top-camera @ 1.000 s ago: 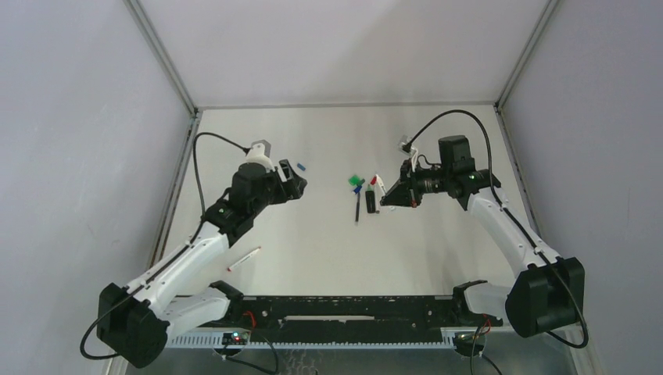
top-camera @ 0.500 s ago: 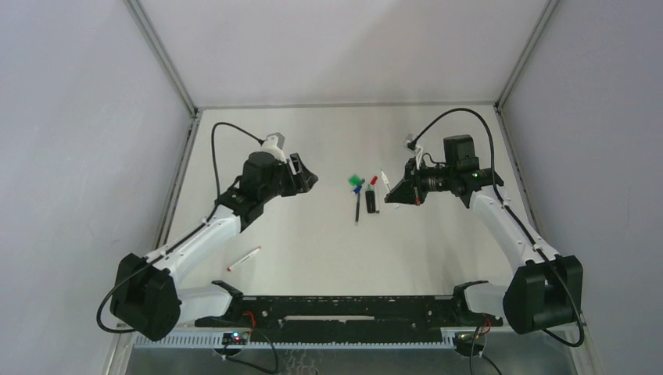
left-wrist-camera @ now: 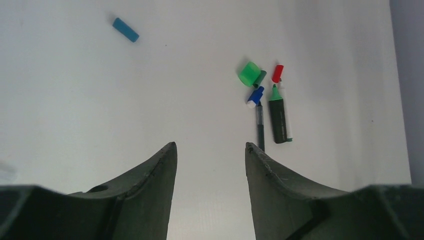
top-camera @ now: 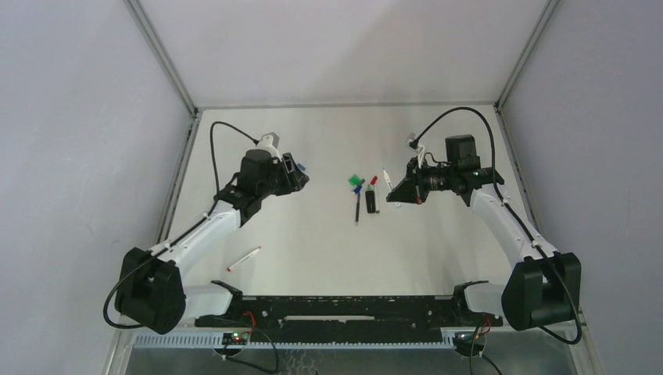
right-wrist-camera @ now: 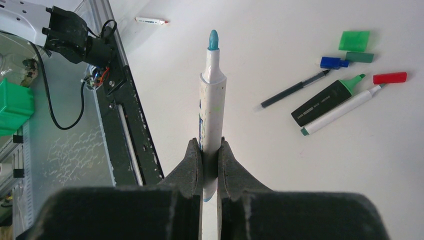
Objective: Insert the pens into the pen caps
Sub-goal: Move the pen cap to the center of the board.
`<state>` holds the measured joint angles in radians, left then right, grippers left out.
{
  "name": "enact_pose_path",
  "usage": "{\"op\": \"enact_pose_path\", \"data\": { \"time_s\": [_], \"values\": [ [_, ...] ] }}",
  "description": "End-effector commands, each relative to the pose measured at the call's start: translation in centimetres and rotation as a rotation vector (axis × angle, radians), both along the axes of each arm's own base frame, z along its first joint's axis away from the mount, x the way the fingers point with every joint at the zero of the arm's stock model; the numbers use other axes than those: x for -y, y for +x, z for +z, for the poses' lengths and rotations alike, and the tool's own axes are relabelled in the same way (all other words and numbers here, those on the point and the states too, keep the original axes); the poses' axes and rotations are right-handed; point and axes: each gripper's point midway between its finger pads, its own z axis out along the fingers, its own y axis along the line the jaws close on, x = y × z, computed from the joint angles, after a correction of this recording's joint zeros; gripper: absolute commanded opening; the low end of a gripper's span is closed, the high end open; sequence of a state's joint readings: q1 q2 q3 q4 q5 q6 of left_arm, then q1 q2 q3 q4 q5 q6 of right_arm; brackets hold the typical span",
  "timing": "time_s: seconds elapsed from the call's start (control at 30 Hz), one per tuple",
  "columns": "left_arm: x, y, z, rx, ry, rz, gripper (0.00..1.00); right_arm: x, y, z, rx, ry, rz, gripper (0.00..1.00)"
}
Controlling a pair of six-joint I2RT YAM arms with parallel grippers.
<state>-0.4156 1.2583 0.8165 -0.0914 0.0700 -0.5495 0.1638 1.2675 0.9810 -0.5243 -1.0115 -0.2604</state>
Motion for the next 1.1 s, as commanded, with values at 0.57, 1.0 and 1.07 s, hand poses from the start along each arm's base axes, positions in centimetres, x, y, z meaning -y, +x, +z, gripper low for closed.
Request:
{"op": "enact_pose_path", "data": {
  "time_s": [0.57,1.0,1.07],
  "values": [
    [-4.6,-0.7,2.6,0.091,0.023,0.167,0.53,-0.3,0.4,1.3,0.048,0.007,0.022,0.04],
    [-2.4,-2.3,4.9,0.207,-0.213,0.098,0.53,-0.1,0.7,0.8,0.041,-0.005,0.019,0.04],
    [-1.8,-2.4,4.9,0.209,-0.251,0.075,0.53,0.0,0.7,0.6,0.037,-0.006,0.017,0.04]
  ]
}}
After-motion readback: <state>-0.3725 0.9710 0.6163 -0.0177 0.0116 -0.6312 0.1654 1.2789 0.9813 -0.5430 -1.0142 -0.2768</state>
